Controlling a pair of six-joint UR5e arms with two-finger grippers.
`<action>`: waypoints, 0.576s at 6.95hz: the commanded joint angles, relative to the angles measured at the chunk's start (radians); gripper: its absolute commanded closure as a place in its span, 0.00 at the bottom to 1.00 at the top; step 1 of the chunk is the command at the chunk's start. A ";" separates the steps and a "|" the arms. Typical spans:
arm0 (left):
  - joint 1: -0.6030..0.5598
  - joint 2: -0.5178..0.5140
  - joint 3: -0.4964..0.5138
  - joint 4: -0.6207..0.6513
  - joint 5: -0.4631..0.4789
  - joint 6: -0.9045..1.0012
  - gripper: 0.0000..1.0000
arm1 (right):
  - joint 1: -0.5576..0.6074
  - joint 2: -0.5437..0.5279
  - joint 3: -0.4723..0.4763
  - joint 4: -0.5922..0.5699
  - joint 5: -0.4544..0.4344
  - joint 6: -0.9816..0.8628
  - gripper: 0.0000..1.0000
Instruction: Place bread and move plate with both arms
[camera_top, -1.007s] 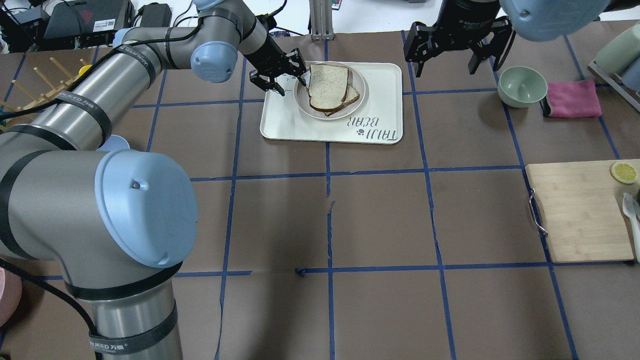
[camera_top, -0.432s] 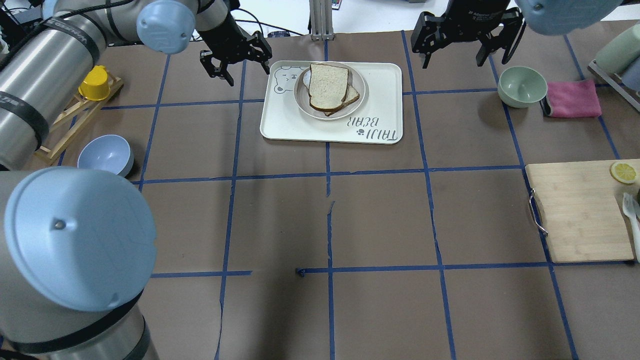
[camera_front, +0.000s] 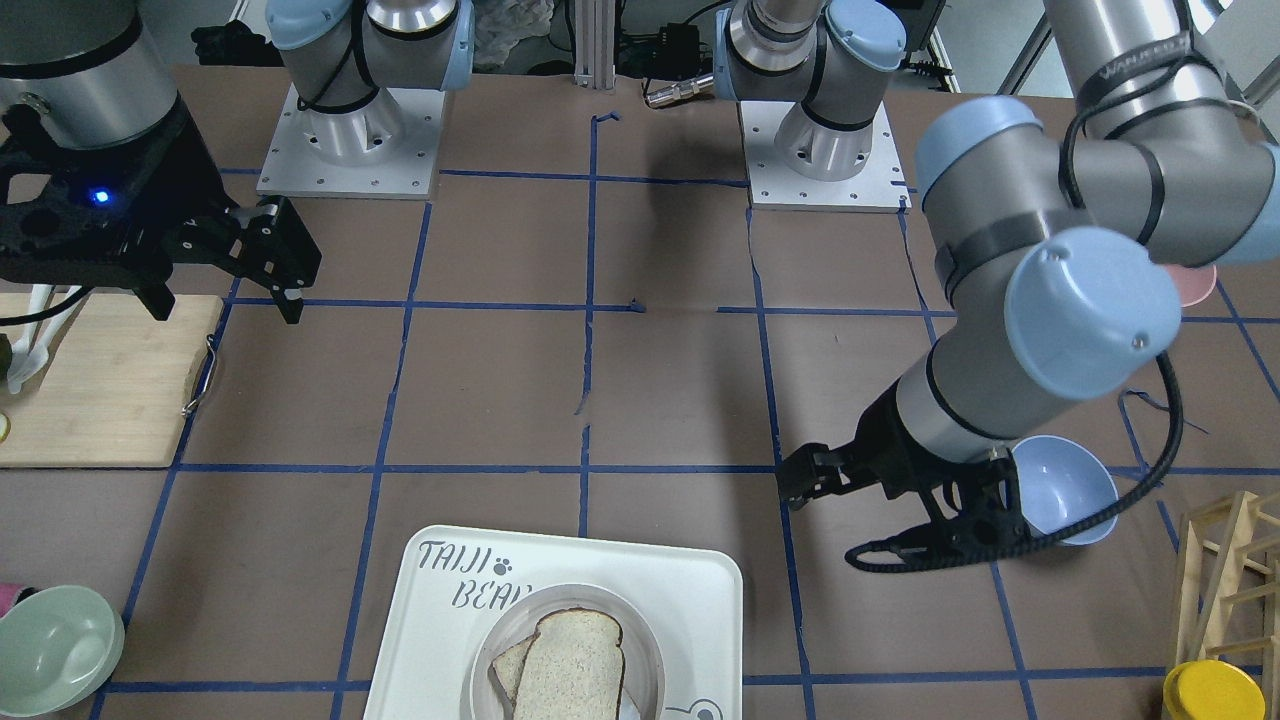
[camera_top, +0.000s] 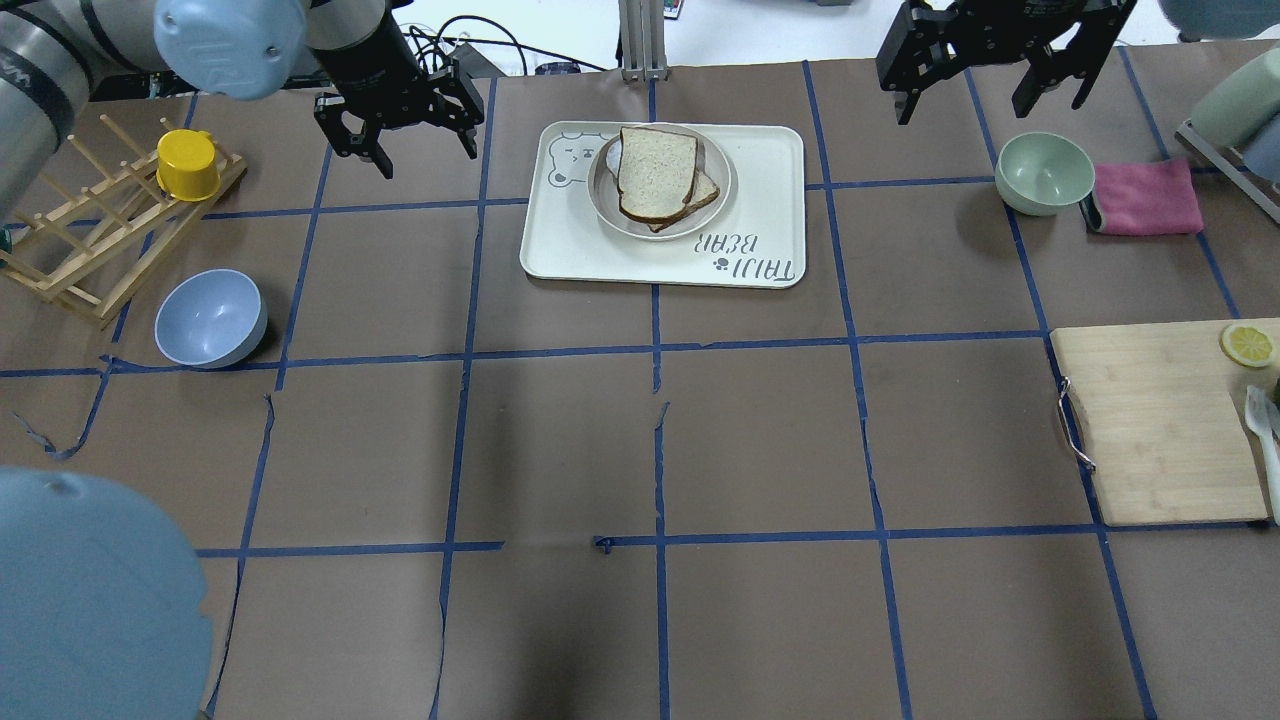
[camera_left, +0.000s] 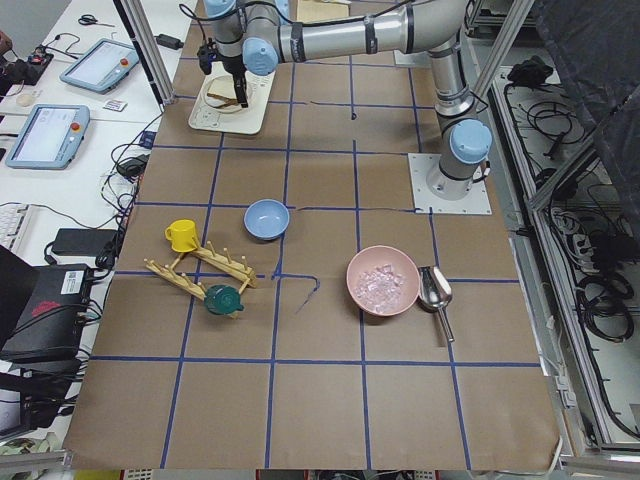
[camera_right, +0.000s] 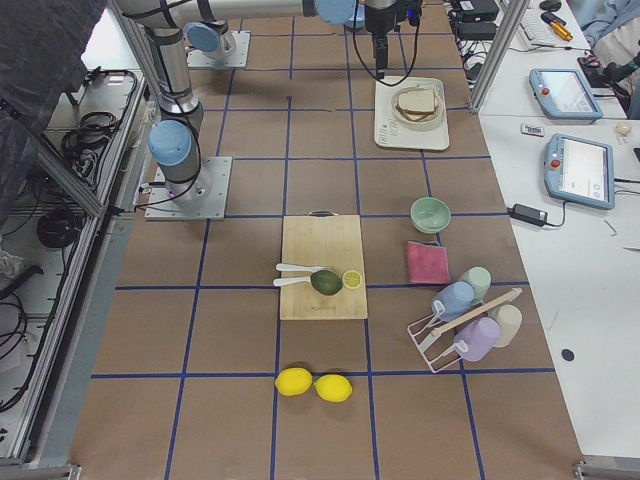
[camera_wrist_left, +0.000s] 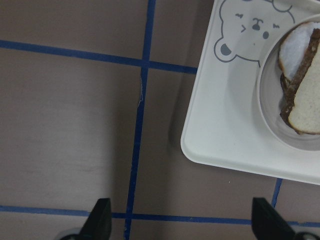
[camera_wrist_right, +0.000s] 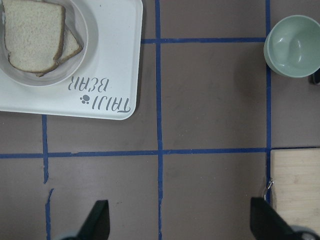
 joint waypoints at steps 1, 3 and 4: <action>0.007 0.170 -0.175 0.001 0.003 0.048 0.00 | 0.031 -0.016 0.000 0.044 0.056 -0.004 0.00; 0.011 0.288 -0.296 0.017 0.003 0.050 0.00 | 0.031 -0.024 -0.004 0.047 0.054 -0.004 0.00; 0.018 0.314 -0.307 0.014 0.004 0.049 0.00 | 0.026 -0.028 0.000 0.047 0.016 -0.005 0.00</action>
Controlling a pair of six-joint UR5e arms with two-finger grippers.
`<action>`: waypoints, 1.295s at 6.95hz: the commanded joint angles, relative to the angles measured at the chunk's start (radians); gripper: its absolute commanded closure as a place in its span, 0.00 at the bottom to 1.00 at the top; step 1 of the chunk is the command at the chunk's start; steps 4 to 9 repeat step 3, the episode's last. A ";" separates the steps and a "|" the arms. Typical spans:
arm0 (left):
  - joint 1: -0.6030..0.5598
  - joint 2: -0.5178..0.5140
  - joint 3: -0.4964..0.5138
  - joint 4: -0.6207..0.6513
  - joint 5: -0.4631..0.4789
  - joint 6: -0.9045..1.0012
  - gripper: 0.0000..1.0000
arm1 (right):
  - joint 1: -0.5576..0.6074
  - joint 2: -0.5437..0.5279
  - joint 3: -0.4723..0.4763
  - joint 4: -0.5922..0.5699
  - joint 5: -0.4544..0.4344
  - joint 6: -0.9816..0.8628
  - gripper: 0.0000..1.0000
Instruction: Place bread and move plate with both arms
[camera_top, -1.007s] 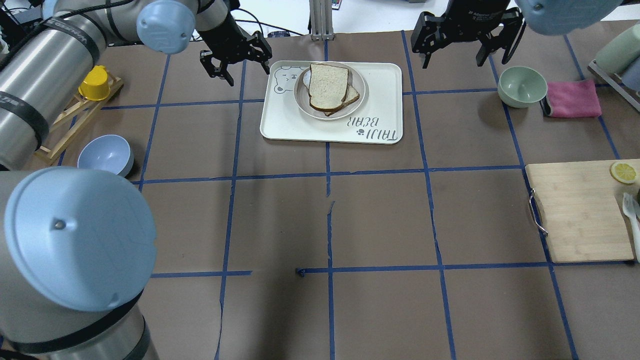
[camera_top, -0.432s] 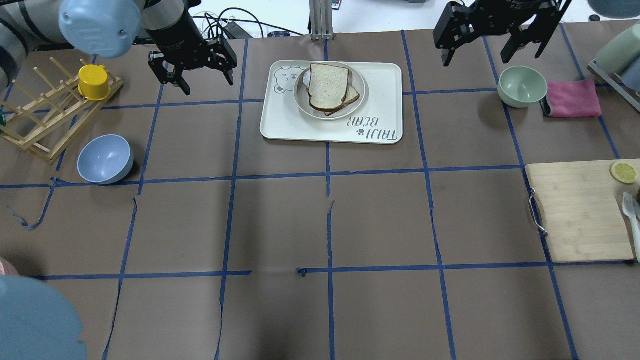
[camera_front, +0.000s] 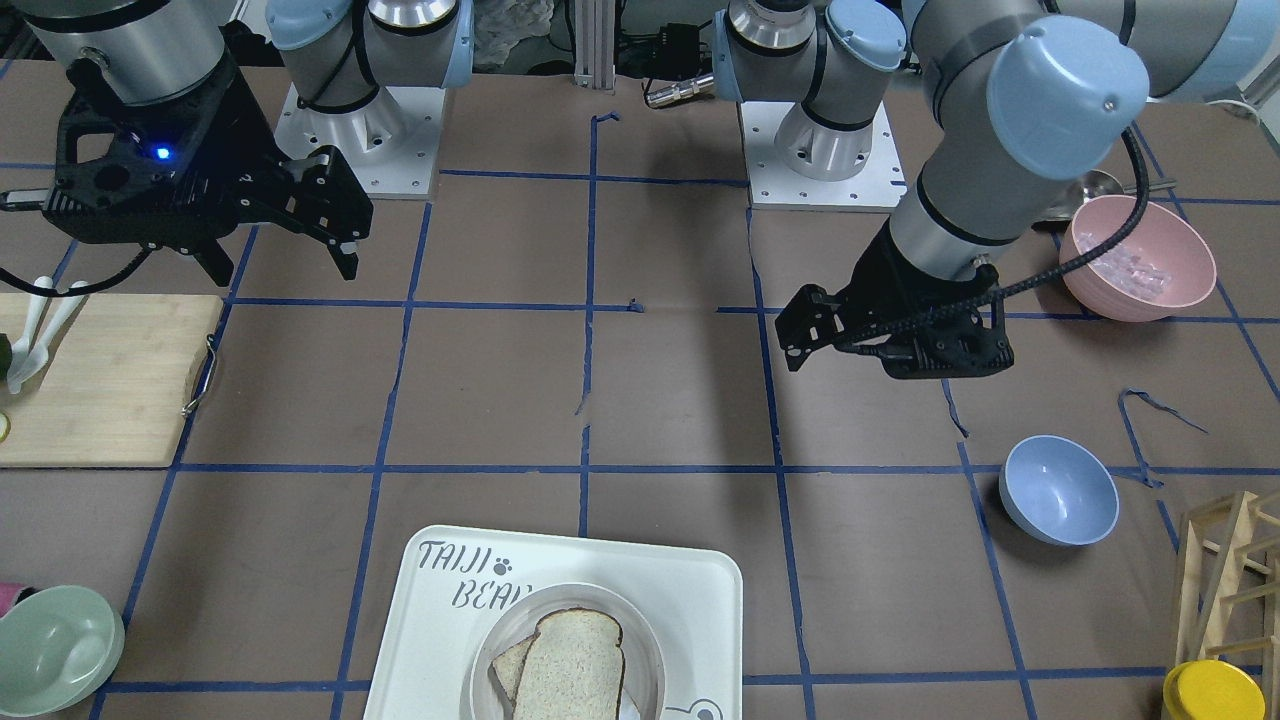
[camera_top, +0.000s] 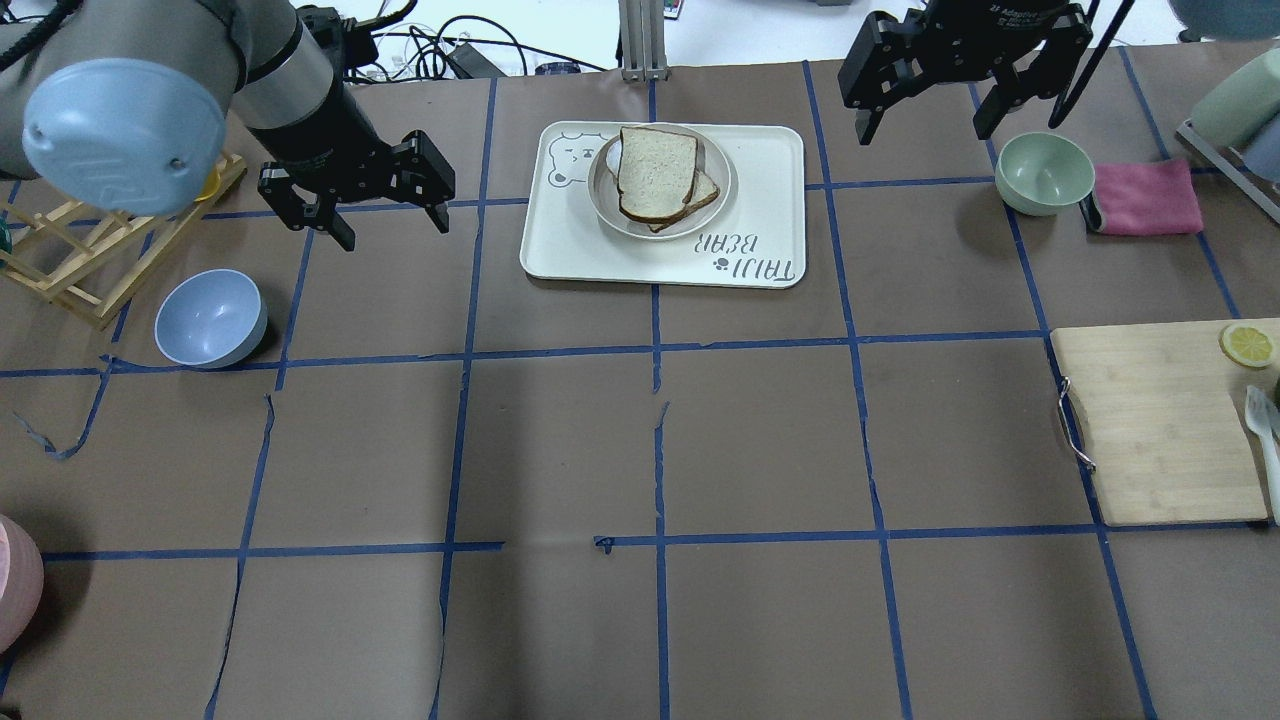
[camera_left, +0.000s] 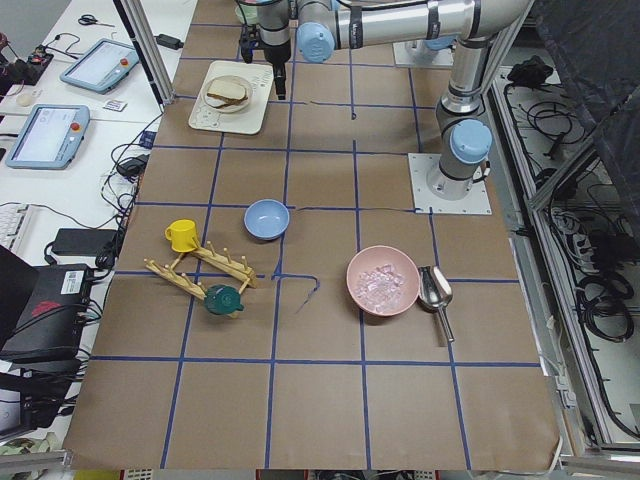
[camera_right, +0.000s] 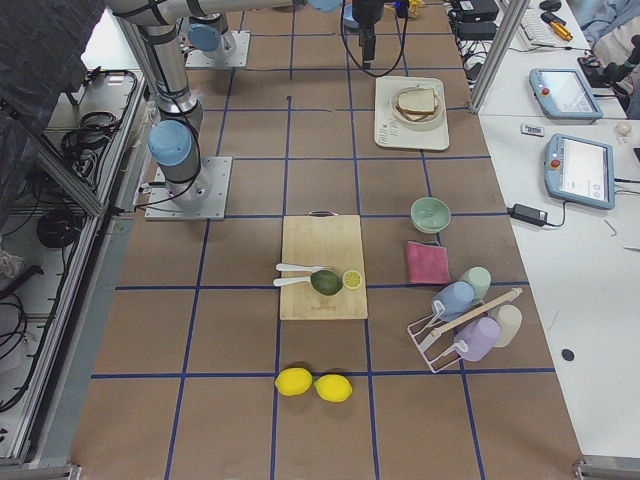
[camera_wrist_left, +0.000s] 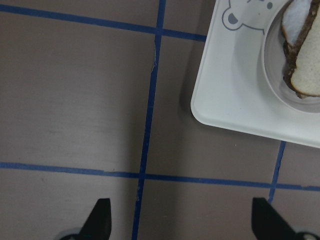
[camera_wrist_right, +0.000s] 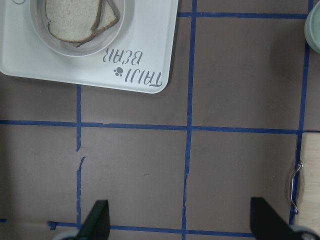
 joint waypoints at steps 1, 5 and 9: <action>0.010 0.066 -0.032 -0.011 0.001 0.001 0.00 | -0.003 0.007 0.008 -0.003 -0.047 -0.006 0.00; 0.010 0.086 -0.033 -0.014 0.003 0.001 0.00 | -0.007 0.009 0.009 0.003 -0.047 -0.010 0.00; 0.010 0.086 -0.033 -0.014 0.003 0.001 0.00 | -0.007 0.009 0.009 0.003 -0.047 -0.010 0.00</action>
